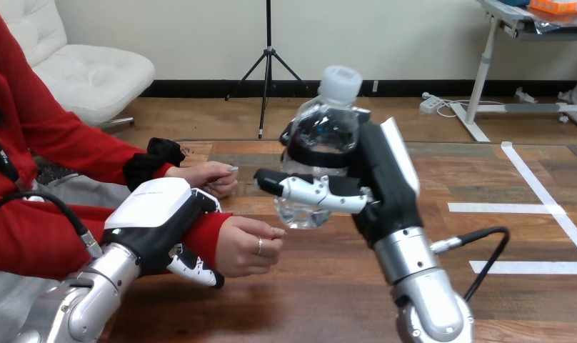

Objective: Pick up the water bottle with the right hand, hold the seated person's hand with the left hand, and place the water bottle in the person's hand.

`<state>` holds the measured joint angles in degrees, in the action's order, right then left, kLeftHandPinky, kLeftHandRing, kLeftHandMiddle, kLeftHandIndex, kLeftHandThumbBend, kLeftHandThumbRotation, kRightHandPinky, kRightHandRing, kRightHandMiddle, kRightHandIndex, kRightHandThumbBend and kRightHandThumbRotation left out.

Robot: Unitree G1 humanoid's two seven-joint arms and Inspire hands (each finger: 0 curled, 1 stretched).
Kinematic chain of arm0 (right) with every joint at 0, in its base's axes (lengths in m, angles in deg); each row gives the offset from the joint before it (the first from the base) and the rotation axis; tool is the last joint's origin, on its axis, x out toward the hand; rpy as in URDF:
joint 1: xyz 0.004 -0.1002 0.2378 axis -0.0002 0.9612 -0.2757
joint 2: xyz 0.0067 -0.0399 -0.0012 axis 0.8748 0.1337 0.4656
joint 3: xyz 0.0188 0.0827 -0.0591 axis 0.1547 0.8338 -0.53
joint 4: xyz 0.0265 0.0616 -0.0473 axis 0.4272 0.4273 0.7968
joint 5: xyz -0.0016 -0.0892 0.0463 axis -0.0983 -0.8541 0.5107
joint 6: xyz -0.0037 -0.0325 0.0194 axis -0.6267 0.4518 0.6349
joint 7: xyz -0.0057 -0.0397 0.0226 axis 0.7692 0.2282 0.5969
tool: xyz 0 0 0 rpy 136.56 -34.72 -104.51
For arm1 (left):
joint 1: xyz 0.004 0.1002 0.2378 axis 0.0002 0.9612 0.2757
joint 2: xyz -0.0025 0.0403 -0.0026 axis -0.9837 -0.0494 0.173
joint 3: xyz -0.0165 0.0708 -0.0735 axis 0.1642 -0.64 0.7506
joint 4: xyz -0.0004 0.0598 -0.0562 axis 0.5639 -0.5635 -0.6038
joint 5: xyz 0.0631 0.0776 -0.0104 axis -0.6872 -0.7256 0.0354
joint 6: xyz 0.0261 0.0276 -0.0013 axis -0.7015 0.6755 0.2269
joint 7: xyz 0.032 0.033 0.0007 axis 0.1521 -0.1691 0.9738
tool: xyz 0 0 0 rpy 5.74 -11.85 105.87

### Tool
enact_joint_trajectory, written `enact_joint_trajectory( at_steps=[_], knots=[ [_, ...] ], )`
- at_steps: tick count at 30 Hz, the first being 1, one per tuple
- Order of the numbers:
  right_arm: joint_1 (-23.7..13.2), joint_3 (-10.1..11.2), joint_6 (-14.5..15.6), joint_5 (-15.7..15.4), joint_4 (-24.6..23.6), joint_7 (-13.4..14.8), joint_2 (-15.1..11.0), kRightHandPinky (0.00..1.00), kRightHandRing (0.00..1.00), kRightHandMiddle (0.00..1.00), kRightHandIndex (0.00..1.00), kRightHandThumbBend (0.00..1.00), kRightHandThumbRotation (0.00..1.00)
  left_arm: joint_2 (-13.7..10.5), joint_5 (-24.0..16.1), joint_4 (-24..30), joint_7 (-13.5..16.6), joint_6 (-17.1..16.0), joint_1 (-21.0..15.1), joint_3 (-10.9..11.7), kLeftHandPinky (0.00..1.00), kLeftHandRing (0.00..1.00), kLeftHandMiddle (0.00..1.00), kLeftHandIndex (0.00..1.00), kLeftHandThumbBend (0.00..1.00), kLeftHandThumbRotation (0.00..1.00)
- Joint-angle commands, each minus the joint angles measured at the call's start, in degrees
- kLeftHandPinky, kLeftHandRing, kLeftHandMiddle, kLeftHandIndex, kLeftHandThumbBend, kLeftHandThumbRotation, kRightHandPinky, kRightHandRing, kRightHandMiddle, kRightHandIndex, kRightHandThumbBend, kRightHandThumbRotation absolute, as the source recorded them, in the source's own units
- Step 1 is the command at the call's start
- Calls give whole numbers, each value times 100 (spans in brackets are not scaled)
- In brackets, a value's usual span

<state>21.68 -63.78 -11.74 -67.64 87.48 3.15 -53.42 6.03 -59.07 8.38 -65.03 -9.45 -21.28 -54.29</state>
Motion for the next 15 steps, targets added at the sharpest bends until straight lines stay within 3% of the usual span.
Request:
enact_joint_trajectory(
  at_steps=[1, 15],
  knots=[
    [-448, -66, -285, -28, 76, 65, 214, 23, 28, 35, 39, 84, 0, 183, 171, 684, -21, -29, -203, 151, 33, 39, 45, 46, 94, 0],
    [-332, -288, -593, -232, 437, 216, 394, 24, 28, 34, 38, 85, 0, 240, 211, 1167, -135, 79, -15, 256, 34, 40, 46, 47, 95, 0]
  ],
)
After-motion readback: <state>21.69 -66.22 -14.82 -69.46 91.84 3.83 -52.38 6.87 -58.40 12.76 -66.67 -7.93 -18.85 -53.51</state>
